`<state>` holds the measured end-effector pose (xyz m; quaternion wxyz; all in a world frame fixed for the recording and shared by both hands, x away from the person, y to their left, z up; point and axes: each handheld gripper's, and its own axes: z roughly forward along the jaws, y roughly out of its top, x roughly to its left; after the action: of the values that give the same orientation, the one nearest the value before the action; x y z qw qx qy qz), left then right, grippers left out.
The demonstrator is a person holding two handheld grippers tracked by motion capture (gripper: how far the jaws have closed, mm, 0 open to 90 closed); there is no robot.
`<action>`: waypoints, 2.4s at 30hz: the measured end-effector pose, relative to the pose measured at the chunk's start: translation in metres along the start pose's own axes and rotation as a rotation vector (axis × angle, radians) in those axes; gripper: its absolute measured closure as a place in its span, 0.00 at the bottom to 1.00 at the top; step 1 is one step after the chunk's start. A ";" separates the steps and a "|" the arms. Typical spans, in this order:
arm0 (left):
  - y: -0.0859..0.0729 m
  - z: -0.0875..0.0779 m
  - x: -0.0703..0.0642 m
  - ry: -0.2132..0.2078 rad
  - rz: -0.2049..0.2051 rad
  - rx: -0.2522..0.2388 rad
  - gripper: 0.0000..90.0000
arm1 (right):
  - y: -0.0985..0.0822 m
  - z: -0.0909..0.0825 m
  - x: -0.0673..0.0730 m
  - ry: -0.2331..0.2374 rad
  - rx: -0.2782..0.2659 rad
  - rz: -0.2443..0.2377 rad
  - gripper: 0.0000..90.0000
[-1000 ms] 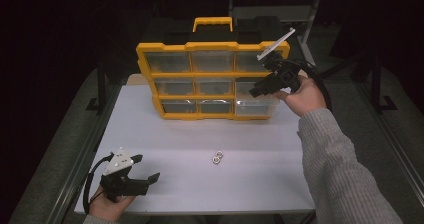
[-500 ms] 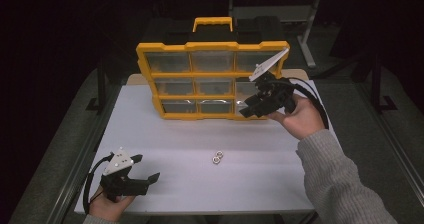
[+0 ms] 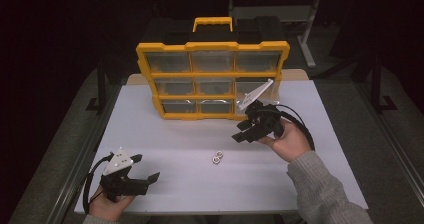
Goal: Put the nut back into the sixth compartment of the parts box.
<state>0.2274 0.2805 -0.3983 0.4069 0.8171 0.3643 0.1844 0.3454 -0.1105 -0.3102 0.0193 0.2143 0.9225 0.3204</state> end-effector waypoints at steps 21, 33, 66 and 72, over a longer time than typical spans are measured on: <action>0.000 -0.001 0.001 0.003 0.020 0.014 0.17 | -0.029 0.074 0.002 0.020 0.061 0.043 0.55; 0.000 0.001 0.000 -0.002 0.018 0.010 0.17 | -0.029 0.114 -0.002 -0.004 0.101 0.041 0.61; -0.001 -0.001 0.002 -0.002 0.007 0.004 0.17 | -0.015 0.138 0.002 -0.062 0.152 -0.042 0.76; 0.000 0.000 0.002 -0.004 0.011 0.009 0.17 | -0.015 0.137 -0.002 -0.033 0.149 -0.033 0.77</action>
<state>0.2285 0.2822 -0.3986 0.4030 0.8211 0.3601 0.1836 0.3655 -0.0418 -0.4283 0.0240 0.2049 0.9468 0.2469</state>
